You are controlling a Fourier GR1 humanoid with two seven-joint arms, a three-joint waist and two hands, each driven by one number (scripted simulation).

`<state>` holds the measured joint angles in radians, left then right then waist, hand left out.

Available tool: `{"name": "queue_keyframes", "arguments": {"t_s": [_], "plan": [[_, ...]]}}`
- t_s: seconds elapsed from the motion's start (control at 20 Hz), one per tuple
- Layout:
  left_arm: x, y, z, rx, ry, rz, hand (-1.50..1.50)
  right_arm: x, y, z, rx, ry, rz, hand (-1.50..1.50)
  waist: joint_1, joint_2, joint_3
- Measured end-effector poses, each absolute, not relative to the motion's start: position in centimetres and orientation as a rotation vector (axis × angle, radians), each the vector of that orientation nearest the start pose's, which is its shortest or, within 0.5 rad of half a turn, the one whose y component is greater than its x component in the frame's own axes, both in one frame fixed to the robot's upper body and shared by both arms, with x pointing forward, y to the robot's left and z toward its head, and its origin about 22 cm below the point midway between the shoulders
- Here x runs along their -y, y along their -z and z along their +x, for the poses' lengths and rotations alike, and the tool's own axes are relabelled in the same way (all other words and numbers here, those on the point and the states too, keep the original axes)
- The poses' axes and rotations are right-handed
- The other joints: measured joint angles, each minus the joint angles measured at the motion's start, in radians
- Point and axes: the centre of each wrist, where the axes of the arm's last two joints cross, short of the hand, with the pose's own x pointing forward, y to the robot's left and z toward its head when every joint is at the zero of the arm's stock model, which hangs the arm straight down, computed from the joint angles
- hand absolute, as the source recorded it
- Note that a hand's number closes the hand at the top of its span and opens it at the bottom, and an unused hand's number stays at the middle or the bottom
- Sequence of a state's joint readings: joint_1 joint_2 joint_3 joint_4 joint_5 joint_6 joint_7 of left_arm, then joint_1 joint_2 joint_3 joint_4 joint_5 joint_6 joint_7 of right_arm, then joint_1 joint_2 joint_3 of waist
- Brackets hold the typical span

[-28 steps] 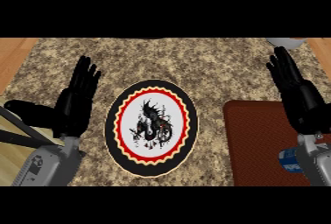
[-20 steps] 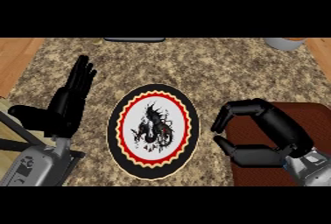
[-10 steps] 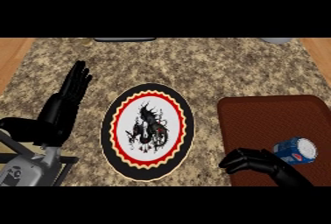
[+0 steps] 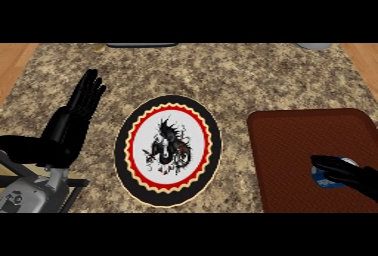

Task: Pick the can from the tray and place it in the plate

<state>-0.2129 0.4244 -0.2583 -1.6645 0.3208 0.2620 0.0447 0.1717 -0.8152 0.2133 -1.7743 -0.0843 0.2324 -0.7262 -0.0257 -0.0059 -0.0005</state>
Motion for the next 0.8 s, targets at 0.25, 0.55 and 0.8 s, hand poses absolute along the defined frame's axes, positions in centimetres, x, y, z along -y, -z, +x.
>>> {"name": "queue_keyframes", "arguments": {"t_s": [0.25, 0.55, 0.8], "plan": [[-23.7, -8.2, 27.5, 1.725, 0.153, 0.014, 0.00, 36.7, -12.3, 20.6, 1.806, -1.265, -0.064, -1.50, -0.001, -0.001, -0.002], [-23.5, -8.4, 27.6, 1.724, 0.157, 0.012, 0.00, 37.0, -16.1, 20.6, 1.487, -1.559, -0.261, -1.50, 0.005, 0.002, -0.004], [-23.3, -8.4, 27.8, 1.722, 0.163, -0.009, 0.00, 36.0, -16.6, 20.2, 1.274, -1.686, -0.331, -1.50, 0.014, 0.004, -0.002]]}}
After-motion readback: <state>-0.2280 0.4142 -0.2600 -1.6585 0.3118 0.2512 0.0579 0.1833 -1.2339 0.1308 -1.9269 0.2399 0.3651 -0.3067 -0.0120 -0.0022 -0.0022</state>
